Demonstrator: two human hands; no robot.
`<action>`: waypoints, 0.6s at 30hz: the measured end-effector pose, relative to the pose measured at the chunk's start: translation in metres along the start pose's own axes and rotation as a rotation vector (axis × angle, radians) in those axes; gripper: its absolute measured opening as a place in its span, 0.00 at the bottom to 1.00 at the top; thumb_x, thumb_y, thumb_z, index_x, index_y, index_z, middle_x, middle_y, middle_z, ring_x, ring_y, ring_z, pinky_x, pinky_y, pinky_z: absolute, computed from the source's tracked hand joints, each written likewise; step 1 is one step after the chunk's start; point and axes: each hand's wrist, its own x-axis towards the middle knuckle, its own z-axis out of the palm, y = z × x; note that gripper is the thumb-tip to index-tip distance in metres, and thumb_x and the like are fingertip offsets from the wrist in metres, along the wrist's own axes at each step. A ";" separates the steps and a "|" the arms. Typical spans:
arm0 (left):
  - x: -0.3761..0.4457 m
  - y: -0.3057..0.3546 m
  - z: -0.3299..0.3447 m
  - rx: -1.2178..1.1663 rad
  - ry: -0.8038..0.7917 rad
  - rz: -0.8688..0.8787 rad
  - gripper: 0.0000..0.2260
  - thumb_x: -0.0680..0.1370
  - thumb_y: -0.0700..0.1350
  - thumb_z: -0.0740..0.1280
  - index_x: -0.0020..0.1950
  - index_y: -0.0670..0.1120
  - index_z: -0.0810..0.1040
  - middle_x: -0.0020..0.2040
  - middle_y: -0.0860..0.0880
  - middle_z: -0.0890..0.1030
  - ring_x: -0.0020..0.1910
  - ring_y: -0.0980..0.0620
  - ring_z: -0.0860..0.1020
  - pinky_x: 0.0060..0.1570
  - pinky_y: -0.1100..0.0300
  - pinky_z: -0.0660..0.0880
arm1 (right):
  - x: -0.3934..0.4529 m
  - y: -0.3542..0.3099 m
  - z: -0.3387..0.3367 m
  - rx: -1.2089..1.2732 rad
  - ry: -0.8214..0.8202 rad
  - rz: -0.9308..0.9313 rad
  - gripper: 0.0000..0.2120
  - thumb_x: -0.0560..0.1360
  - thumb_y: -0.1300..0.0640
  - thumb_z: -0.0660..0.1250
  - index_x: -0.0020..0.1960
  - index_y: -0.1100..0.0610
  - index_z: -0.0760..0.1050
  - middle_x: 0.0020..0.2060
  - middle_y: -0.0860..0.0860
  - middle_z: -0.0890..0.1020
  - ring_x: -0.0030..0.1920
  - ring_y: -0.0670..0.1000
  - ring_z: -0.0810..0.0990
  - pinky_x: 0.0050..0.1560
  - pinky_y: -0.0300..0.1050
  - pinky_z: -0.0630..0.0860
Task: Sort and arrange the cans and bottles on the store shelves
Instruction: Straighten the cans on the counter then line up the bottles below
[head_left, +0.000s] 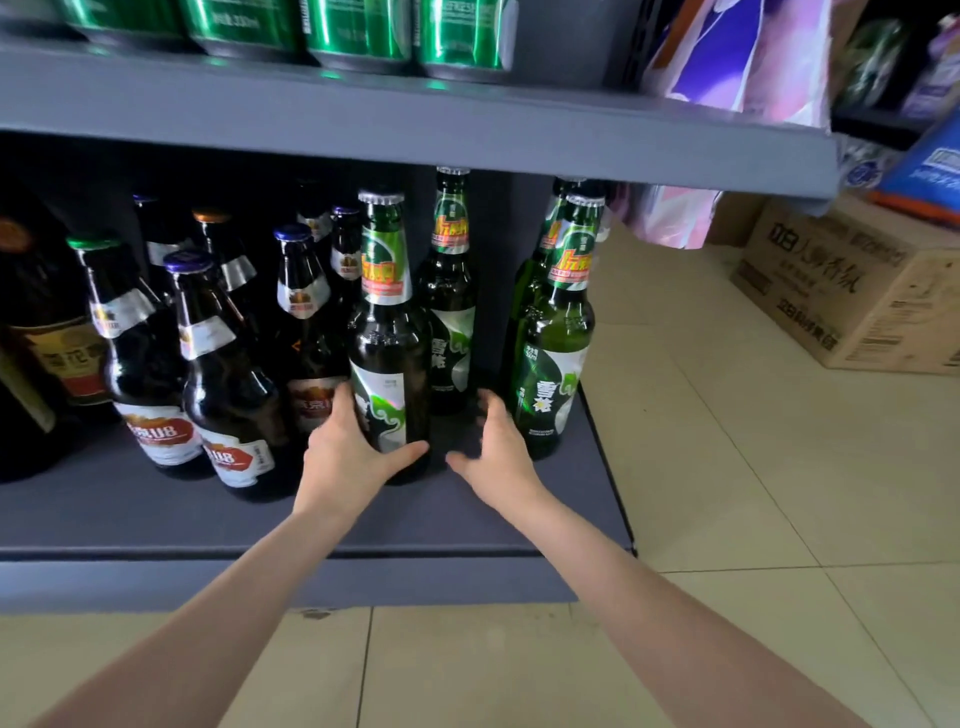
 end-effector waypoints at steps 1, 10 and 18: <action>-0.001 -0.001 -0.002 0.002 -0.001 0.005 0.32 0.64 0.47 0.78 0.63 0.44 0.67 0.53 0.46 0.79 0.56 0.45 0.76 0.50 0.60 0.69 | 0.006 -0.004 0.003 0.024 0.039 0.010 0.39 0.72 0.63 0.70 0.75 0.58 0.51 0.72 0.55 0.61 0.71 0.54 0.63 0.66 0.40 0.61; -0.001 -0.011 -0.012 -0.013 -0.008 0.014 0.32 0.64 0.47 0.78 0.63 0.44 0.68 0.45 0.54 0.75 0.46 0.53 0.73 0.48 0.63 0.67 | 0.060 -0.023 0.023 0.123 0.243 0.173 0.39 0.72 0.60 0.72 0.74 0.61 0.52 0.70 0.60 0.64 0.71 0.57 0.63 0.66 0.44 0.62; 0.000 -0.018 -0.010 -0.004 0.006 0.059 0.34 0.64 0.49 0.78 0.65 0.46 0.67 0.41 0.61 0.72 0.37 0.64 0.70 0.44 0.70 0.65 | 0.077 -0.013 0.036 0.086 0.337 0.137 0.33 0.71 0.60 0.72 0.69 0.64 0.59 0.65 0.61 0.70 0.66 0.59 0.69 0.63 0.47 0.66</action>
